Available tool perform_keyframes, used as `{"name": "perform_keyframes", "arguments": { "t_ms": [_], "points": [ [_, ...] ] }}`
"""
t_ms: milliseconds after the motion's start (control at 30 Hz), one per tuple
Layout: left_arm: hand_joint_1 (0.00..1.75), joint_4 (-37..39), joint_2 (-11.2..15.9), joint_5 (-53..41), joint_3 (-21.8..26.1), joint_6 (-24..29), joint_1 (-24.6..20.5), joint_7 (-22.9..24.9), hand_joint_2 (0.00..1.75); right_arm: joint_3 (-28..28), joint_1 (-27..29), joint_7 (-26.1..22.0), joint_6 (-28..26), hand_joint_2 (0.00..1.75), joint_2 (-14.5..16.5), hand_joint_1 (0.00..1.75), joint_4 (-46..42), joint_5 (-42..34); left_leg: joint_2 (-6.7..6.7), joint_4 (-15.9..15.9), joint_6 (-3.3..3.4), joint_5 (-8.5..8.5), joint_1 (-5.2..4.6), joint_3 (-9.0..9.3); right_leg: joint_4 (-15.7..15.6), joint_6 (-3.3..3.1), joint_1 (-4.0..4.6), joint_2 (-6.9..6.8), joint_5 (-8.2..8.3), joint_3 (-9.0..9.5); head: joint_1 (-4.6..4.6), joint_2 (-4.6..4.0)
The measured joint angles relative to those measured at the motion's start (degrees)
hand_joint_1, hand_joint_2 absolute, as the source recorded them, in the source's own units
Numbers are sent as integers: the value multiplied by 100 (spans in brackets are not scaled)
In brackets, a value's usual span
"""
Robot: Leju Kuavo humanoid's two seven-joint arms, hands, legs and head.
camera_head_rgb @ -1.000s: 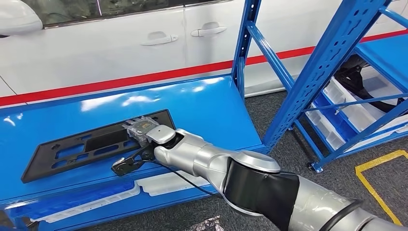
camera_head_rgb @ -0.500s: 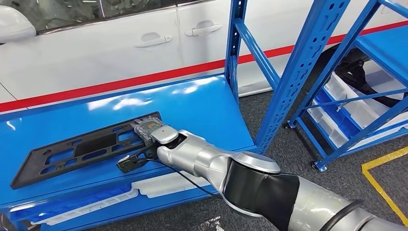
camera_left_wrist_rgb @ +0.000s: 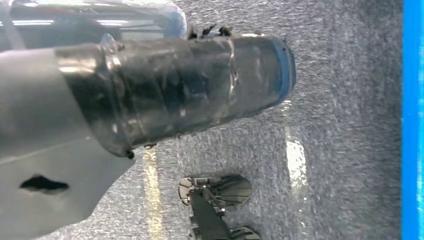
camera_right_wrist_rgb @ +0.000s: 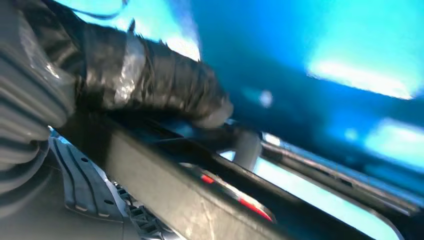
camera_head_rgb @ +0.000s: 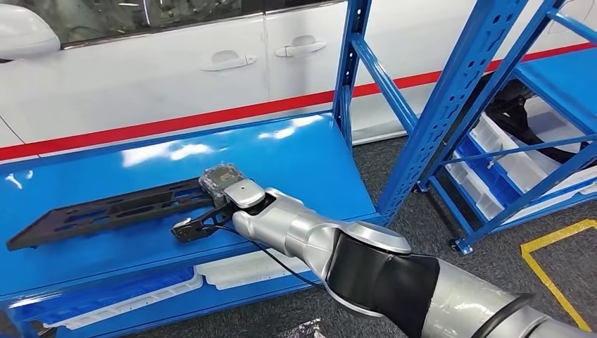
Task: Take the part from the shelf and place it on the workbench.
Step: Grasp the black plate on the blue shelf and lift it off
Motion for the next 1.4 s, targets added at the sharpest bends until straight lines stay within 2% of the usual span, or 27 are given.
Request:
{"name": "perform_keyframes", "arguments": {
  "t_ms": [67, 100, 133, 167, 200, 267, 300, 433, 500, 567, 600, 633, 667, 733, 767, 800, 900, 967, 1000, 1067, 1100, 1133, 1167, 1200, 1267, 1333, 1400],
  "points": [
    [0, 0, -2, 41, 0, -64, 4, -37, 0, -9, 3, -64, -44, 175, -4, 175, 1, 9, 5, 0, 16, 6, 1, -9, 729, 36, -18, -3, -334, -325, 1, 0],
    [0, 0, -2, 62, 0, -91, 9, -50, 44, -11, 5, -88, -57, 175, -6, 175, 0, 13, 6, 7, 15, 5, 3, -12, 964, 51, -31, -6, -394, -427, 1, 0],
    [0, 0, -3, 79, 0, -120, 13, -64, 87, -13, 2, -105, -67, 175, -8, 175, -1, 14, 4, 18, 11, 2, 8, -14, 999, 62, -43, -10, -351, -432, 1, 0],
    [0, 0, -4, 105, 0, -156, 15, -82, 131, -14, -3, -120, -81, 175, -9, 175, -2, 15, -4, 36, 1, -5, 17, -14, 804, 69, -56, -16, -209, -324, 1, 0],
    [0, 0, -5, 131, 0, -197, 16, -104, 175, -16, -10, -138, -101, 175, -9, 175, -4, 17, -15, 62, -18, -18, 27, -16, 427, 72, -70, -21, -19, -123, 1, 0],
    [0, 0, -7, 185, 0, -274, 15, -149, 175, -19, -28, -177, -143, 175, -4, 175, -14, 26, -42, 127, -79, -54, 24, -39, -257, 52, -73, -17, 195, 225, -1, 0],
    [0, 0, -7, 205, 0, -300, 14, -169, 175, -20, -34, -201, -158, 175, 1, 175, -22, 37, -52, 150, -116, -62, 19, -55, -427, 30, -65, -9, 221, 308, -2, 0],
    [0, 0, -8, 252, 0, -379, 17, -224, 175, -23, -37, -273, -209, 175, 30, 175, -66, 81, -57, 177, -247, -85, 34, -101, -498, -112, -51, -9, 257, 319, -7, 0],
    [0, 0, -8, 262, 0, -393, 16, -238, 175, -24, -35, -296, -244, 175, 47, 175, -80, 84, -47, 572, -290, -339, 40, -289, -540, -172, -72, -28, 293, 322, -11, 0],
    [0, 0, -7, 264, 0, -384, 21, -248, 175, -25, -18, -310, -275, 175, 54, 175, -80, 85, -42, 1313, -325, -687, 43, -630, -545, -192, -63, -43, 303, 307, -11, 0],
    [0, 0, -7, 264, 0, -364, 29, -253, 175, -26, -6, -321, -304, 175, 55, 175, -81, 84, -42, 1602, -334, -771, 43, -766, -541, -195, -56, -47, 303, 301, -11, 0],
    [0, 0, -8, 262, 0, -336, 38, -257, 175, -26, 4, -334, -341, 175, 55, 175, -84, 83, -41, 1711, -336, -752, 43, -819, -537, -196, -51, -48, 301, 299, -11, 0],
    [0, 0, -8, 261, 0, -301, 45, -259, 175, -28, 10, -349, -390, 175, 55, 175, -93, 79, -41, 1590, -329, -624, 43, -762, -531, -196, -48, -45, 299, 300, -11, 0],
    [0, 0, -1, 266, 0, -229, 47, -258, 175, -40, 11, -380, -491, 175, 55, 175, -132, 57, -41, 846, -291, -242, 41, -411, -526, -187, -47, -35, 292, 307, -11, 0],
    [0, 0, 3, 270, 0, -187, 44, -248, 175, -53, 10, -400, -546, 175, 54, 175, -155, 28, -41, 478, -265, -120, 27, -233, -521, -174, -36, -27, 290, 302, -11, 0],
    [0, 0, 6, 273, 0, -129, 40, -217, 175, -73, 13, -435, -616, 175, 52, 175, -181, -31, -41, 242, -240, -64, 13, -122, -522, -152, -27, -18, 295, 290, -9, 0],
    [0, 0, 5, 275, 0, 122, 47, -11, 175, -205, 71, -701, -963, 175, 49, 175, -378, -510, -37, 116, -164, -52, -5, -90, -544, -65, -5, 8, 326, 252, -3, 0],
    [0, 0, -3, 288, 0, 263, 50, 115, 175, -386, 115, -871, -1182, 175, 40, 175, -682, -1039, -22, 73, -95, -15, 17, -89, -408, -7, -8, 3, 218, 170, 0, 0],
    [0, 0, -8, 298, 0, 304, 47, 154, 175, -492, 124, -915, -1256, 175, 33, 175, -867, -1315, -16, 55, -60, -1, 29, -86, -174, 15, -10, -5, 76, 62, 1, 0],
    [0, 0, -17, 320, 0, 351, 47, 192, 175, -690, 129, -996, -1372, 175, 12, 175, -1228, -1892, -14, 58, -17, -4, 24, -88, 583, 41, -21, -16, -284, -281, 2, 0],
    [0, 0, -20, 327, 0, 363, 50, 198, 175, -772, 138, -1049, -1422, 175, -8, 175, -1396, -2196, -20, 65, -6, -12, 22, -86, 935, 51, -24, -17, -398, -447, 2, 0],
    [0, 0, -25, 331, 0, 375, 56, 200, 175, -842, 151, -1100, -1470, 175, -35, 175, -1553, -2487, -27, 74, -1, -22, 20, -82, 1118, 58, -29, -18, -409, -546, 2, 0],
    [0, 0, -31, 332, 0, 386, 60, 198, 175, -905, 165, -1146, -1516, 175, -65, 175, -1709, -2747, -36, 88, -3, -36, 21, -76, 1071, 57, -35, -18, -303, -541, 2, 0],
    [0, 0, -38, 333, 0, 396, 63, 195, 175, -964, 177, -1183, -1558, 175, -93, 175, -1856, -2954, -44, 105, -11, -53, 23, -69, 810, 51, -40, -20, -114, -437, 2, 0],
    [0, 0, -48, 337, 0, 406, 62, 187, 175, -1078, 187, -1253, -1617, 175, -132, 175, -2126, -3243, -48, 167, -57, -104, 11, -74, 26, 19, -41, -23, 245, -99, 2, 0],
    [0, 0, -51, 346, 0, 403, 55, 183, 175, -1188, 200, -1344, -1636, 175, -159, 175, -2351, -3518, -46, 211, -116, -135, -10, -106, -379, -18, -27, -13, 341, 76, -3, 0],
    [0, 0, -55, 368, 0, 399, 54, 191, 175, -1292, 242, -1444, -1629, 175, -186, 175, -2523, -3940, -42, 199, -167, -123, -10, -116, -406, -64, -16, 3, 335, 79, -6, 0]
  ]
}}
